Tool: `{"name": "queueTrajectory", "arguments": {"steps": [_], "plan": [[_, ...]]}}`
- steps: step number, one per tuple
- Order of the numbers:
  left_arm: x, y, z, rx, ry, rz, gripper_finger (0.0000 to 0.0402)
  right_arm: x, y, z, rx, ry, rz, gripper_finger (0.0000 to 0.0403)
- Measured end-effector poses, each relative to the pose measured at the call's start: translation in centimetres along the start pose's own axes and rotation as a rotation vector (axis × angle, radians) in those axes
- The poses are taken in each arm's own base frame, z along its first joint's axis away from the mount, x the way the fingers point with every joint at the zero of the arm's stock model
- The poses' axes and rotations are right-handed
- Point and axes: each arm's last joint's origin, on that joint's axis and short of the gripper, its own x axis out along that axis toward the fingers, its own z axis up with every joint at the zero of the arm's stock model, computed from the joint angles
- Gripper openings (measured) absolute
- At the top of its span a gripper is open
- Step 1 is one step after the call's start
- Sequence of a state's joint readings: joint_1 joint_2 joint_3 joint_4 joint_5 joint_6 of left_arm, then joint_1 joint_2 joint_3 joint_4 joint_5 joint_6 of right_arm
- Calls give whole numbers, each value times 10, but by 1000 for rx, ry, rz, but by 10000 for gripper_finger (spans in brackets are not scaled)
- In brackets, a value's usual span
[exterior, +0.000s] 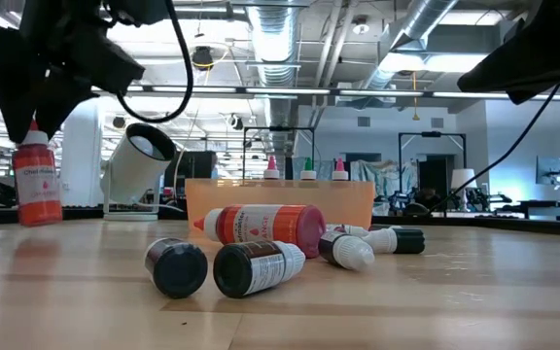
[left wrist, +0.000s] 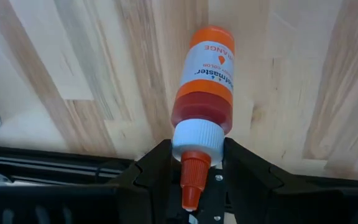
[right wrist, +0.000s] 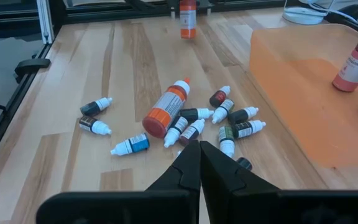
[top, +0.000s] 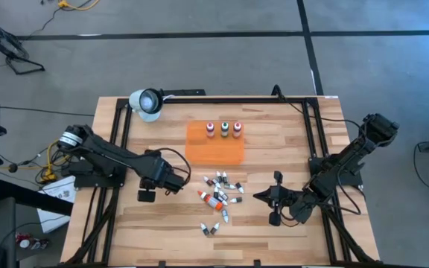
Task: Pick & Place food coloring
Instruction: Put the big orange food coloring bottle into the orange bin
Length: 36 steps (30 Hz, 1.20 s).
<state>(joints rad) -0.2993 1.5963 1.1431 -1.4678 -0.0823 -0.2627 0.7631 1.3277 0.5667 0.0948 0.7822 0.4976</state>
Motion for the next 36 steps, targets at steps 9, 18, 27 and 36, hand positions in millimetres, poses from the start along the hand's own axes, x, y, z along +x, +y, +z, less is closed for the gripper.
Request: {"name": "queueTrajectory", "arguments": {"steps": [9, 18, 27, 36], "plan": [[2, 2, 2, -13, 19, -23, 122, 0, 0, 0, 1, -1, 0, 1], [2, 2, 4, -18, 1, -26, 145, 0, 0, 0, 0, 0, 0, 1], [2, 2, 4, -12, -3, -15, 149, 0, 0, 0, 0, 0, 0, 1], [-6, 6, -1, -14, -87, 23, 149, 0, 0, 0, 0, 0, 0, 1]]}}
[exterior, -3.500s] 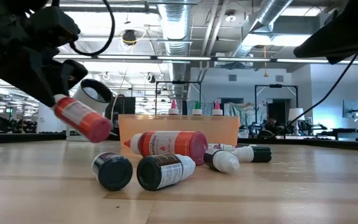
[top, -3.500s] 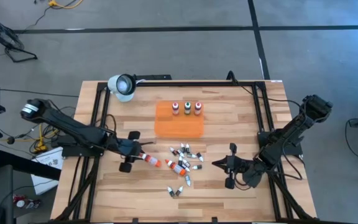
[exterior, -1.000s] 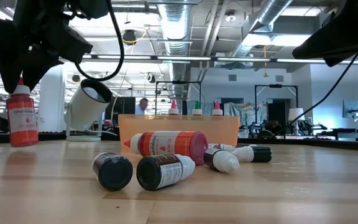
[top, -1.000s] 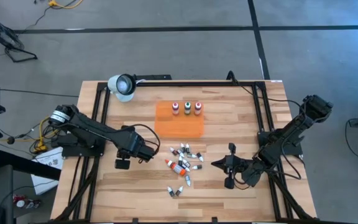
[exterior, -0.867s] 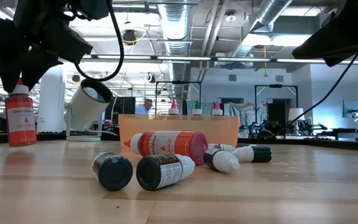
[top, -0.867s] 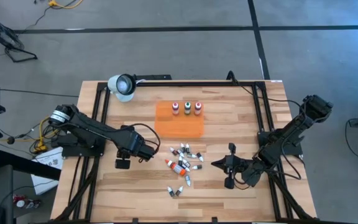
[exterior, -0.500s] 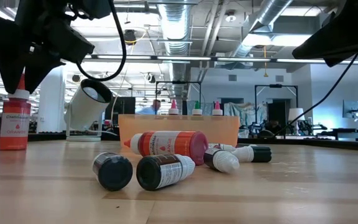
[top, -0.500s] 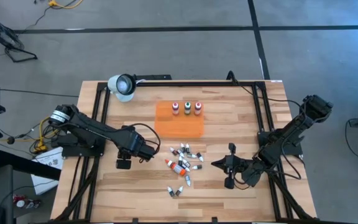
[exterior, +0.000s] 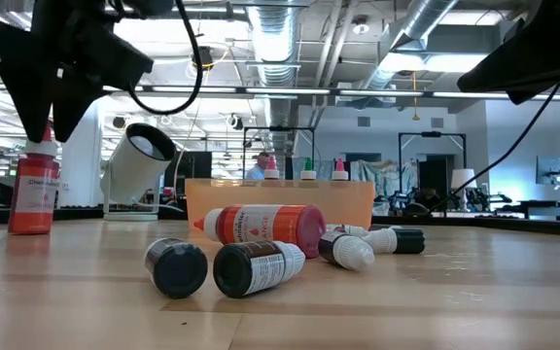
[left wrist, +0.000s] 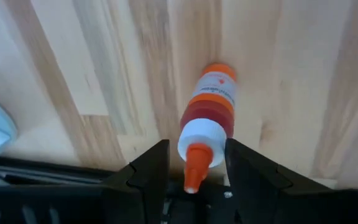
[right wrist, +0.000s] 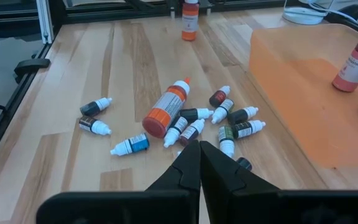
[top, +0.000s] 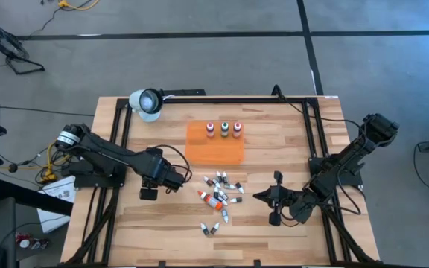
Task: Pick & Place food coloring
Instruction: Put the big orange food coloring bottle into the orange bin
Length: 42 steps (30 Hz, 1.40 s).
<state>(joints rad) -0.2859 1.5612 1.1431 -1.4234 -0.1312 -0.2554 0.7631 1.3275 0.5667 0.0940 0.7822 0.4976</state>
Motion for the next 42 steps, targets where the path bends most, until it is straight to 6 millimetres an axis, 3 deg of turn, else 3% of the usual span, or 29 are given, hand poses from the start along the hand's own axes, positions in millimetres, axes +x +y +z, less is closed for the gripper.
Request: {"name": "queueTrajectory", "arguments": {"steps": [13, 17, 24, 29, 35, 42], "plan": [[-7, 3, -5, -12, -58, 17, 149, 0, 0, 0, 0, 0, 0, 1], [-16, 7, -15, -22, -114, 22, 149, 0, 0, 0, -3, 2, -1, 1], [-42, 14, -49, -80, -337, -2, 149, 0, 0, -1, -5, 5, -2, 1], [-50, 13, -85, -127, -611, -7, 149, 0, 0, -1, -5, 16, 18, 1], [-29, 7, -117, -157, -891, -77, 149, 0, 0, -1, -6, 17, 19, 1], [17, 0, -126, -196, -1002, -99, 149, 0, 0, -1, -4, 15, 19, 1]]}}
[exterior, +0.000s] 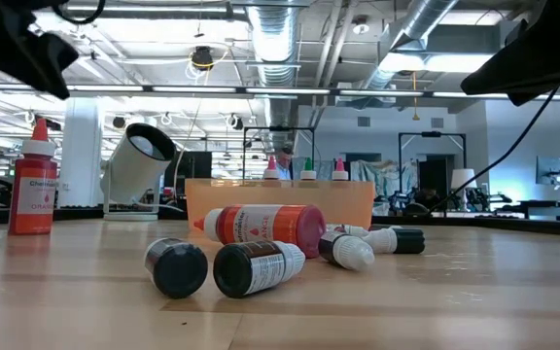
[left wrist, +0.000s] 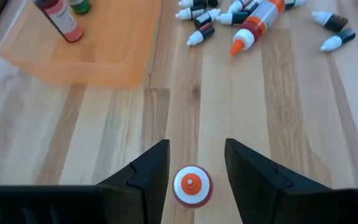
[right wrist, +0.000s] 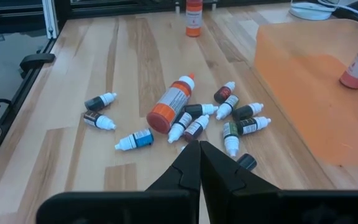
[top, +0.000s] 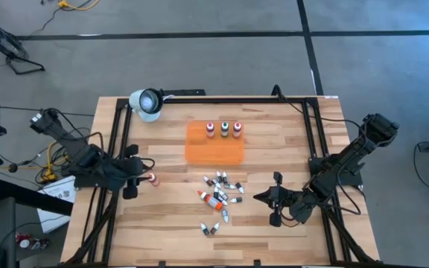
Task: Pick & Place food coloring
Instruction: Put the big orange food coloring bottle into the orange bin
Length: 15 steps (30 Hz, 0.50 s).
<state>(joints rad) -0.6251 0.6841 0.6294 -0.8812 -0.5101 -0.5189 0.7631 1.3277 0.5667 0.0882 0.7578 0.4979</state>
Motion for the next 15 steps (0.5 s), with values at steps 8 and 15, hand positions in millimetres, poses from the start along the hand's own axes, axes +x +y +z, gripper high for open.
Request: {"name": "queueTrajectory", "arguments": {"steps": [8, 15], "plan": [[2, -1, -8, -20, -80, -21, 149, 0, 0, 0, 2, -2, 0, 1], [6, -4, -7, -53, -81, 18, 149, 0, 0, 0, 2, -2, 0, 1]]}}
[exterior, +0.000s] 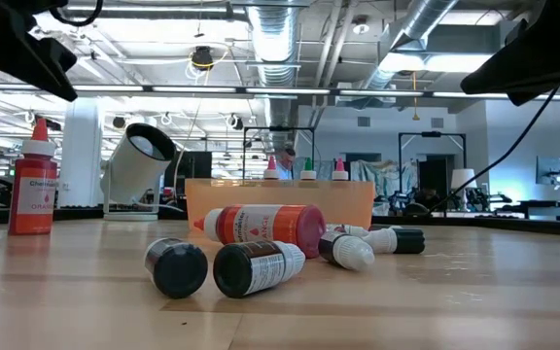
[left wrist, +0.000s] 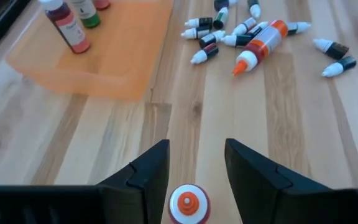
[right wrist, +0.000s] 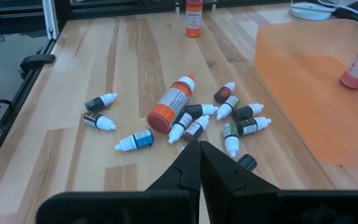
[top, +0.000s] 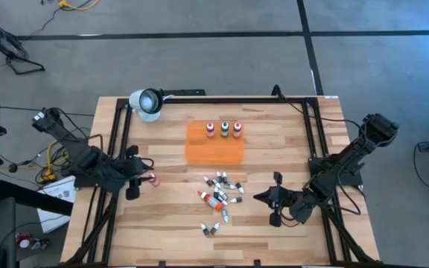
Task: Pick & Place food coloring
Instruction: Put the big orange food coloring bottle into the orange bin
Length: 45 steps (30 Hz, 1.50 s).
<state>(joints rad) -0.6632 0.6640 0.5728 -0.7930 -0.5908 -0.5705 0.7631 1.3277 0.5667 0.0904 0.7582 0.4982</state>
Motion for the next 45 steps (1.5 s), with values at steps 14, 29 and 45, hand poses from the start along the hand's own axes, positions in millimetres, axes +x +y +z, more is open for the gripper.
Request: {"name": "queueTrajectory", "arguments": {"steps": [14, 29, 45], "plan": [[15, -9, -5, 0, 100, 68, 149, 0, 0, -1, -4, 4, -2, 1], [17, -9, -10, -47, 160, 85, 149, 0, 0, -1, -3, 3, -1, 1], [26, -13, -17, -56, 273, 113, 149, 0, 0, 0, -2, 2, 0, 1]]}}
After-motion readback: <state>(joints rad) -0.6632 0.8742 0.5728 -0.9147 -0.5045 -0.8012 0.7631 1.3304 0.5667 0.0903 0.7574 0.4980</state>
